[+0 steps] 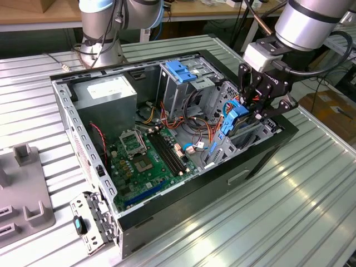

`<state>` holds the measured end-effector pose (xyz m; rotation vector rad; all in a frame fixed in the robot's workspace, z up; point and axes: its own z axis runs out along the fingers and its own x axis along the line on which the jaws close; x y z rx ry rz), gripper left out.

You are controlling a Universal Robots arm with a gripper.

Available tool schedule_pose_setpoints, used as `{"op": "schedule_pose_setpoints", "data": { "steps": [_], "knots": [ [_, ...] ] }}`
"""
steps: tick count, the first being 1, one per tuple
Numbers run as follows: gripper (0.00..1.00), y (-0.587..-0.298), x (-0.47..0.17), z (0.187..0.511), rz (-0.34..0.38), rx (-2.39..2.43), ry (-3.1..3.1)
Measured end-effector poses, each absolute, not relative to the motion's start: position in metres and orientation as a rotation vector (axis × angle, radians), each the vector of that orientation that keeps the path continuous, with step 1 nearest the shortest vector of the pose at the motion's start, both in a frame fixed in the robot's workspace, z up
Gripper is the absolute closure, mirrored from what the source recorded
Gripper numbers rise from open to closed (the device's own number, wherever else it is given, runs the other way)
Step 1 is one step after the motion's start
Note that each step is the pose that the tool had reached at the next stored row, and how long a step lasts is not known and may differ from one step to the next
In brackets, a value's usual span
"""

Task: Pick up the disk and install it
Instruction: 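Insert the disk into the insertion slot, then insert the first disk wire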

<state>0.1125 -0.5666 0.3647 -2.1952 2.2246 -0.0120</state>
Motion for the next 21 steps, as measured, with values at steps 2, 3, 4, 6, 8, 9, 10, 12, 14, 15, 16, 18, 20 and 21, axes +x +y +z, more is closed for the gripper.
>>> {"op": "schedule_pose_setpoints", "data": {
  "steps": [2, 3, 4, 6, 8, 9, 10, 12, 14, 15, 16, 18, 20, 21],
  "knots": [
    [0.58, -0.5665, 0.1125, 0.3646, -0.012, -2.195, 2.225],
    [0.58, -0.5666, 0.1125, 0.3646, -0.012, -2.195, 2.225],
    [0.58, -0.5665, 0.1125, 0.3643, -0.012, -2.195, 2.225],
    [0.58, -0.5666, 0.1125, 0.3603, -0.012, -2.195, 2.225],
    [0.58, -0.5665, 0.1112, 0.3572, -0.014, -2.196, 2.225],
    [0.58, -0.5665, 0.1112, 0.3573, -0.014, -2.196, 2.225],
    [0.58, -0.5666, 0.1108, 0.3572, -0.014, -2.196, 2.225],
    [0.58, -0.5666, 0.1102, 0.3572, -0.014, -2.196, 2.225],
    [0.58, -0.5666, 0.1101, 0.3572, -0.014, -2.196, 2.225],
    [0.58, -0.5665, 0.11, 0.3572, -0.014, -2.196, 2.225],
    [0.58, -0.5665, 0.1099, 0.3572, -0.014, -2.196, 2.225],
    [0.58, -0.5666, 0.1098, 0.3572, -0.014, -2.196, 2.225],
    [0.58, -0.5665, 0.1098, 0.3574, -0.014, -2.196, 2.225],
    [0.58, -0.5664, 0.1098, 0.3582, -0.014, -2.196, 2.225]
  ]
}}
